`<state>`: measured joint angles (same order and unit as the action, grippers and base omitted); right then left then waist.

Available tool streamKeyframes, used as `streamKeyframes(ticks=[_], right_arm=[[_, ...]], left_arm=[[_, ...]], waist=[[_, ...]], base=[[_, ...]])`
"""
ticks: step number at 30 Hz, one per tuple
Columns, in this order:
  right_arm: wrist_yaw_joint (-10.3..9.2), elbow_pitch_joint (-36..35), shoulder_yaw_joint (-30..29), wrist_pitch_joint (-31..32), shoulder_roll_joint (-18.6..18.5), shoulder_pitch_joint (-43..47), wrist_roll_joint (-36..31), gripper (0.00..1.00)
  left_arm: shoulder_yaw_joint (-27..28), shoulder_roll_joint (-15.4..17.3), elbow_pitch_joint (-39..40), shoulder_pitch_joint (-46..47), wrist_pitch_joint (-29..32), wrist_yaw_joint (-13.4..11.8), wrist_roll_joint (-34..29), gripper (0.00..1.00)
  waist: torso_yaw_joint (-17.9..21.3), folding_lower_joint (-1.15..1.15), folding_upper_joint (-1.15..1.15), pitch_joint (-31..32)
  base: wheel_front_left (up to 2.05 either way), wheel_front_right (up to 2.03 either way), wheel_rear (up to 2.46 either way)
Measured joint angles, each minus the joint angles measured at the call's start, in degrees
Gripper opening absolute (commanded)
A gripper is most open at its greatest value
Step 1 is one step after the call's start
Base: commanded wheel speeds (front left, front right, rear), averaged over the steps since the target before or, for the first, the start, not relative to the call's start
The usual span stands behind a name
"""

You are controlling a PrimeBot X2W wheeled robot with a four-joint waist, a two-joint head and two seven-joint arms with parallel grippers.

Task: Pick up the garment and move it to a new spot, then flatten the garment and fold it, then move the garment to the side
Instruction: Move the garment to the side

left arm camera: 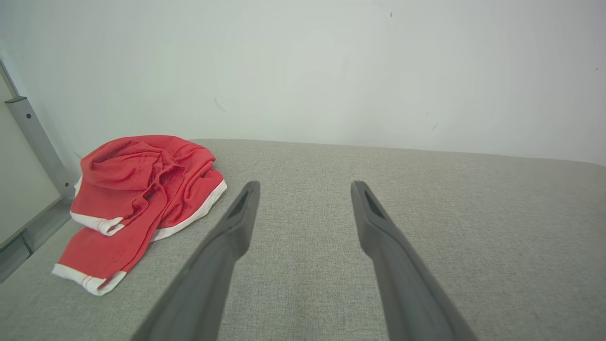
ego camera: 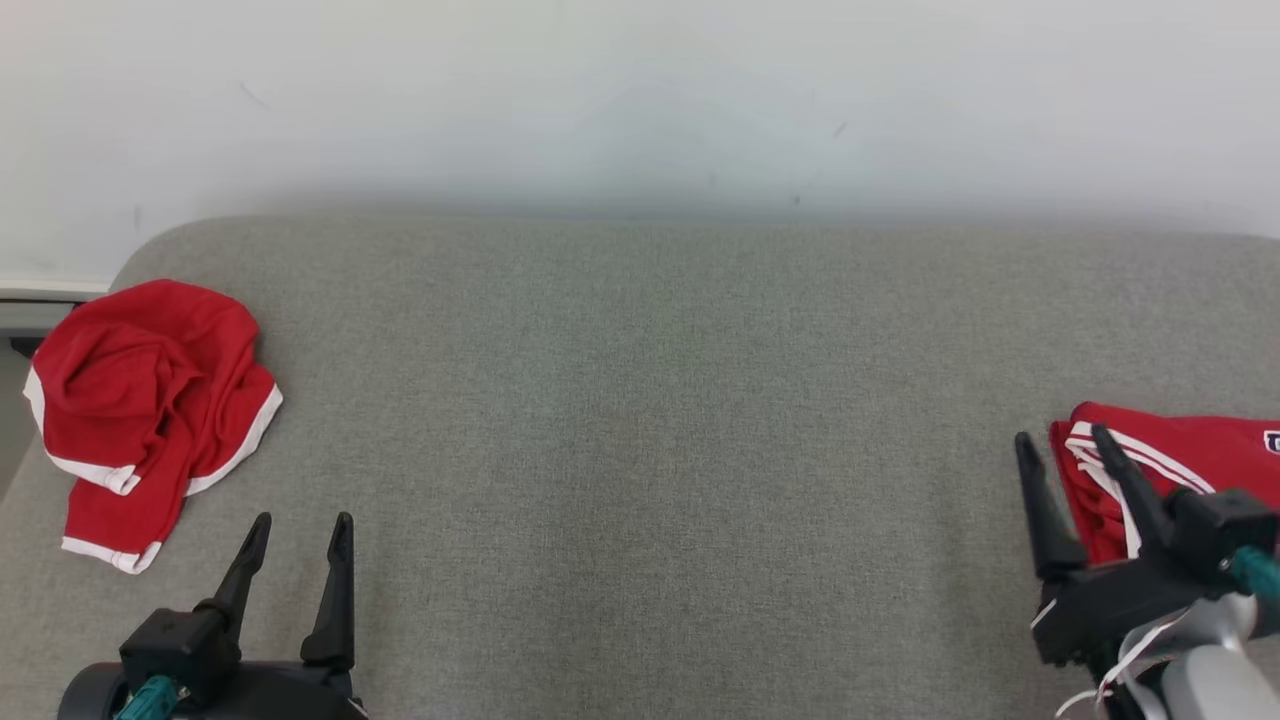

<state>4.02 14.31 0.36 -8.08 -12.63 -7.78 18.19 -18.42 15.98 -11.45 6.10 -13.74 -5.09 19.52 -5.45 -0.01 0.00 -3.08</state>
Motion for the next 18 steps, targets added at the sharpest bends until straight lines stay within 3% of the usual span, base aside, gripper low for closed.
streamKeyframes(ticks=[12,18], right_arm=[[-3.03,-3.5,1.8,-3.4,4.0,5.9,-1.9,1.00],[-3.08,-2.4,3.1,-3.5,5.2,7.9,-1.9,1.00]], left_arm=[[2.1,0.4,1.4,-2.6,-0.3,-0.7,-0.3,1.00],[2.7,0.5,1.3,-4.4,-0.4,-1.0,-0.3,1.00]], waist=[[0.1,0.00,0.00,2.1],[0.6,0.00,0.00,3.3]], base=[[0.00,0.00,0.00],[0.00,0.00,0.00]])
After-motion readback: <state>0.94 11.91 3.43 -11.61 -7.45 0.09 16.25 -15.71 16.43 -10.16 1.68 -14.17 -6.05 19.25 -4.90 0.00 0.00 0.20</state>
